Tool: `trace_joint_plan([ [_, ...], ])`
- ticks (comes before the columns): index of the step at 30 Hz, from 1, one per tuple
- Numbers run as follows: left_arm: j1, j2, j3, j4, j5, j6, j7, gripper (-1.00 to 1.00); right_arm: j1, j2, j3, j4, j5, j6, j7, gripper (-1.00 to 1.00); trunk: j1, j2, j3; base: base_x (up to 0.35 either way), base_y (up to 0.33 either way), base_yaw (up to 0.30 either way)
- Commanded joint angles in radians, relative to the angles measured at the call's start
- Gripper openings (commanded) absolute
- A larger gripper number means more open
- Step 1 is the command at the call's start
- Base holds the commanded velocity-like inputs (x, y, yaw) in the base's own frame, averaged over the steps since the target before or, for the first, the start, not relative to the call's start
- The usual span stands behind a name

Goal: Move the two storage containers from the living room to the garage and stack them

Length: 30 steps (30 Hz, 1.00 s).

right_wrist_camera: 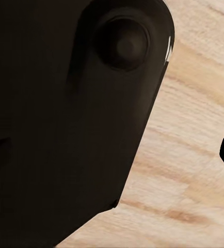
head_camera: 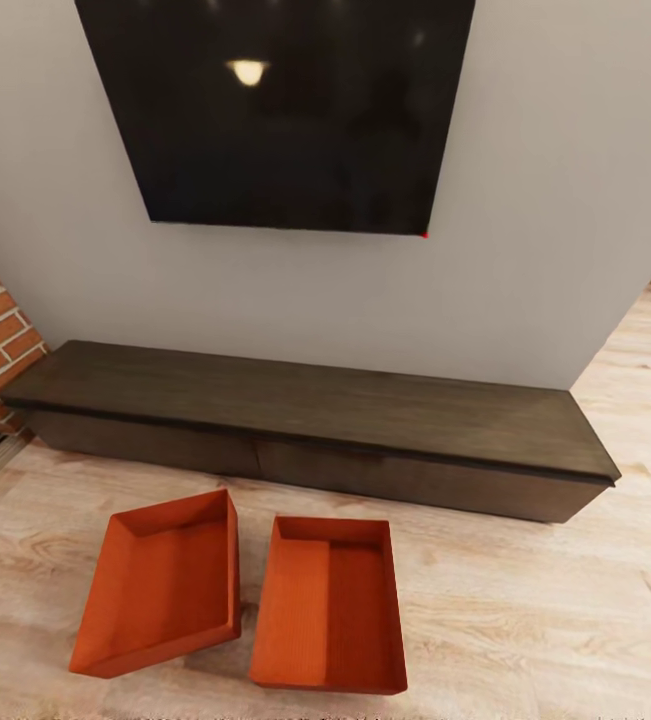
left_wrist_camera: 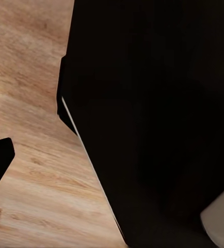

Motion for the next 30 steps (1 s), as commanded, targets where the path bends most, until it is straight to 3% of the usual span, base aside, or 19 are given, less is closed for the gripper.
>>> trace_joint_plan([
  [1,0.000,0.000,0.000,0.000,0.004,-0.002,0.000,1.00,-0.001,0.000,0.008,0.003,-0.003,-0.005,-0.003,1.00,0.000,0.000,-0.002,0.000,0.000,0.000],
  [30,0.000,0.000,0.000,0.000,0.004,-0.002,0.000,1.00,-0.001,0.001,0.008,0.003,-0.002,-0.005,-0.003,1.00,0.000,0.000,-0.049,0.000,0.000,-0.038],
])
